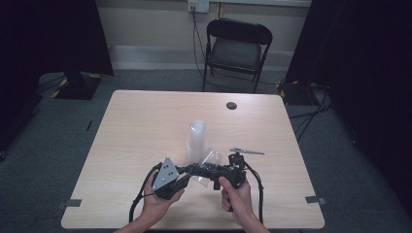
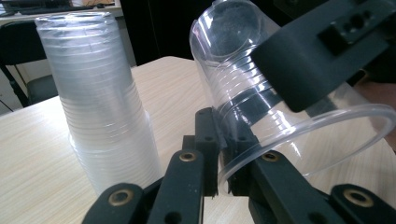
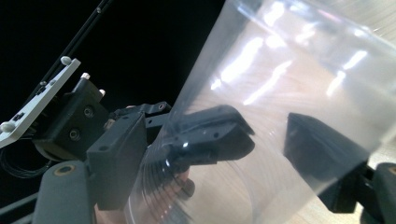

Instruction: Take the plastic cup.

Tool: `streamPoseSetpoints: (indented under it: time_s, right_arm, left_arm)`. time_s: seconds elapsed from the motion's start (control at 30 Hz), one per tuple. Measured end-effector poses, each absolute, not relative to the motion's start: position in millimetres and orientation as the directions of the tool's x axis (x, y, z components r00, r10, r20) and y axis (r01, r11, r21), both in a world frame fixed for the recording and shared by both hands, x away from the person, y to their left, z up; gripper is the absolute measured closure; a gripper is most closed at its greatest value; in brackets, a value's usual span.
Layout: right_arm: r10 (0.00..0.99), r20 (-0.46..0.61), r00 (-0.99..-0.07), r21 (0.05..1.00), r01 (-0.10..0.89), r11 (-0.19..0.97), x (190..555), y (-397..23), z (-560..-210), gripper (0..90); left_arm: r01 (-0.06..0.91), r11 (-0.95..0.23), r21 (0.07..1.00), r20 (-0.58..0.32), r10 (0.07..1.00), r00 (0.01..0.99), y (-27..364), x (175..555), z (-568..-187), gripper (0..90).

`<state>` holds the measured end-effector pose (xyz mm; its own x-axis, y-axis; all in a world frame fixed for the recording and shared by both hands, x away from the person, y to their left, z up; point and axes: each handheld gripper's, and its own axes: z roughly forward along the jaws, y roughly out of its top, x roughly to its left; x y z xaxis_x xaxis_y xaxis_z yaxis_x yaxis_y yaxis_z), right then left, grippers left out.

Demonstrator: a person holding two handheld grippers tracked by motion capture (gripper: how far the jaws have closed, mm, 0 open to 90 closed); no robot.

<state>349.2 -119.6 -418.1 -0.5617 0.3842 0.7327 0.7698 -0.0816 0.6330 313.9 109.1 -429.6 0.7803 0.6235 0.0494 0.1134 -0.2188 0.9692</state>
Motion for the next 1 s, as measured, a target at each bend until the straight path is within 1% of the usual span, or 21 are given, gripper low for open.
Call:
streamPoseSetpoints:
  time_s: [0.1, 0.17, 0.3, 0.37, 0.4, 0.53, 0.67, 0.83, 1.0]
  right_arm:
    - [0.376, 0.739, -0.559, 0.628, 0.774, -0.083, 348.7, -120.3, -417.3, 18.3]
    - [0.384, 0.727, -0.569, 0.641, 0.764, -0.082, 348.8, -121.7, -416.2, 18.2]
    - [0.389, 0.725, -0.568, 0.641, 0.764, -0.079, 349.9, -122.8, -416.6, 17.5]
    - [0.392, 0.723, -0.57, 0.643, 0.762, -0.078, 350.1, -124.0, -416.9, 17.5]
    - [0.392, 0.722, -0.57, 0.644, 0.761, -0.08, 350.6, -125.7, -417.5, 17.5]
    - [0.401, 0.715, -0.572, 0.648, 0.758, -0.075, 351.3, -127.6, -417.8, 17.5]
    - [0.408, 0.699, -0.588, 0.665, 0.743, -0.069, 351.2, -129.7, -417.1, 19.2]
    - [0.412, 0.689, -0.596, 0.676, 0.733, -0.071, 351.9, -134.3, -414.4, 20.3]
    - [0.426, 0.672, -0.606, 0.691, 0.719, -0.067, 352.0, -138.5, -412.7, 21.0]
  left_arm:
    - [0.123, -0.212, 0.97, 0.04, 0.631, 0.775, 112.8, 316.8, -429.9, 87.0]
    - [0.148, -0.194, 0.97, 0.011, 0.64, 0.768, 116.3, 320.3, -430.4, 87.0]
    - [0.156, -0.197, 0.968, 0.007, 0.641, 0.767, 118.2, 321.8, -430.3, 87.2]
    - [0.174, -0.192, 0.966, -0.009, 0.647, 0.763, 120.9, 323.4, -430.2, 87.3]
    - [0.197, -0.181, 0.964, -0.034, 0.648, 0.761, 124.3, 325.4, -429.7, 87.4]
    - [0.225, -0.167, 0.96, -0.066, 0.646, 0.761, 128.9, 328.1, -428.6, 87.7]
    - [0.263, -0.143, 0.954, -0.115, 0.636, 0.763, 134.0, 330.2, -426.9, 87.7]
    - [0.289, -0.149, 0.946, -0.132, 0.636, 0.76, 139.8, 332.7, -426.3, 87.8]
    - [0.315, -0.141, 0.939, -0.166, 0.614, 0.772, 142.5, 335.9, -426.4, 87.7]
